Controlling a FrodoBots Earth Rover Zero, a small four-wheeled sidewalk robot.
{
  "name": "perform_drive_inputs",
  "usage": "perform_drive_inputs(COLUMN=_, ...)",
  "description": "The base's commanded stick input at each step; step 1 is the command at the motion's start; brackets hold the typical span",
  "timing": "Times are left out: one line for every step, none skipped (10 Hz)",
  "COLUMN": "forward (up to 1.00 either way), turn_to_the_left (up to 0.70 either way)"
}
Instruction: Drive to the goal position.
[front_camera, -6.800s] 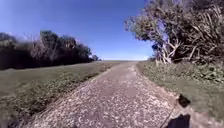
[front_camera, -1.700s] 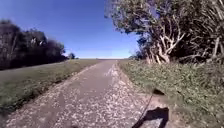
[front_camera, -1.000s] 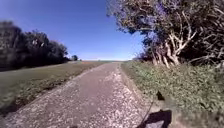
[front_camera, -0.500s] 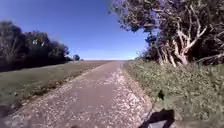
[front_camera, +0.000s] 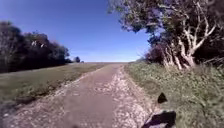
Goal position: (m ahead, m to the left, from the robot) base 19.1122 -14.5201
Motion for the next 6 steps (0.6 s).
perform_drive_inputs(forward=0.7, turn_to_the_left=0.0)
perform_drive_inputs(forward=0.7, turn_to_the_left=0.0)
perform_drive_inputs(forward=0.7, turn_to_the_left=0.0)
perform_drive_inputs(forward=0.7, turn_to_the_left=0.0)
perform_drive_inputs(forward=0.7, turn_to_the_left=0.0)
perform_drive_inputs(forward=0.7, turn_to_the_left=0.0)
